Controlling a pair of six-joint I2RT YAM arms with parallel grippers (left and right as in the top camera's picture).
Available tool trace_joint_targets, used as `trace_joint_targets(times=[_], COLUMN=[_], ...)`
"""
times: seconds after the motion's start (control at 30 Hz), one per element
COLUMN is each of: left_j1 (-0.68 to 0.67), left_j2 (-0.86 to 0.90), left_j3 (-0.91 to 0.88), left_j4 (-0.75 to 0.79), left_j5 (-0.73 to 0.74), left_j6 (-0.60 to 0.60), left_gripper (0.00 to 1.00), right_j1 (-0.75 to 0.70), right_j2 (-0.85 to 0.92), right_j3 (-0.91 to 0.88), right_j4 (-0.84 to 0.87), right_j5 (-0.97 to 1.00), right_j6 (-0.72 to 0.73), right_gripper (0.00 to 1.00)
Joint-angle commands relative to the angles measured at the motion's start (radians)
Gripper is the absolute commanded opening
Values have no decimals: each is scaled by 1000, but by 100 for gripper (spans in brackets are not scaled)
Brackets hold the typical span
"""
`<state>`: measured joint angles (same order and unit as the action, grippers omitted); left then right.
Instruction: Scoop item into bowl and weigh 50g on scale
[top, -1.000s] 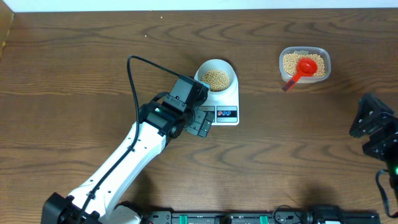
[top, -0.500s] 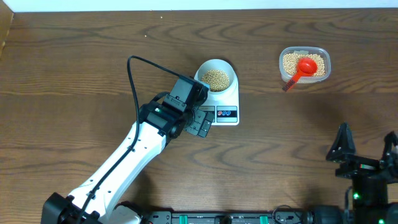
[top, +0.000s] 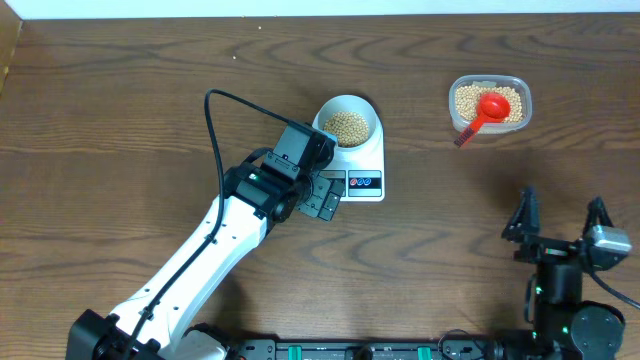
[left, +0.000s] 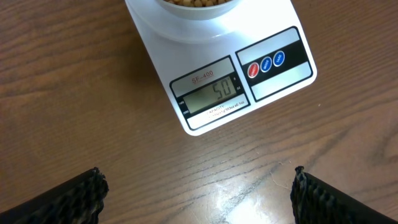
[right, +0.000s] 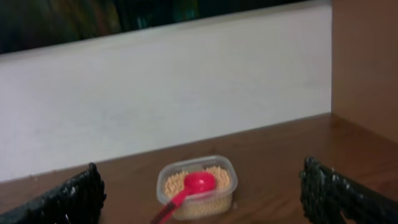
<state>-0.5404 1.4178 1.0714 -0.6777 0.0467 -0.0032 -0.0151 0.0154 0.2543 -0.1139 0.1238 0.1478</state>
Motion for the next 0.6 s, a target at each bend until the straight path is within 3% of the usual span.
trace_joint_targets(times=[0.0, 0.4, 0.57], left_j1=[3, 3, 3], left_j2=[8, 8, 8], left_j3=[-6, -6, -6], left_j4=[-3, -3, -3], left_j5=[-3, -3, -3], left_j6=[-5, -5, -5], left_gripper=[96, 96, 96], right_j1=[6, 6, 11], right_j2=[-10, -10, -10], right_j3=[-63, -180, -221], right_j4=[61, 130, 130], right_j5=[-29, -172, -187], right_j6=[-91, -320, -344], right_gripper=[99, 99, 99])
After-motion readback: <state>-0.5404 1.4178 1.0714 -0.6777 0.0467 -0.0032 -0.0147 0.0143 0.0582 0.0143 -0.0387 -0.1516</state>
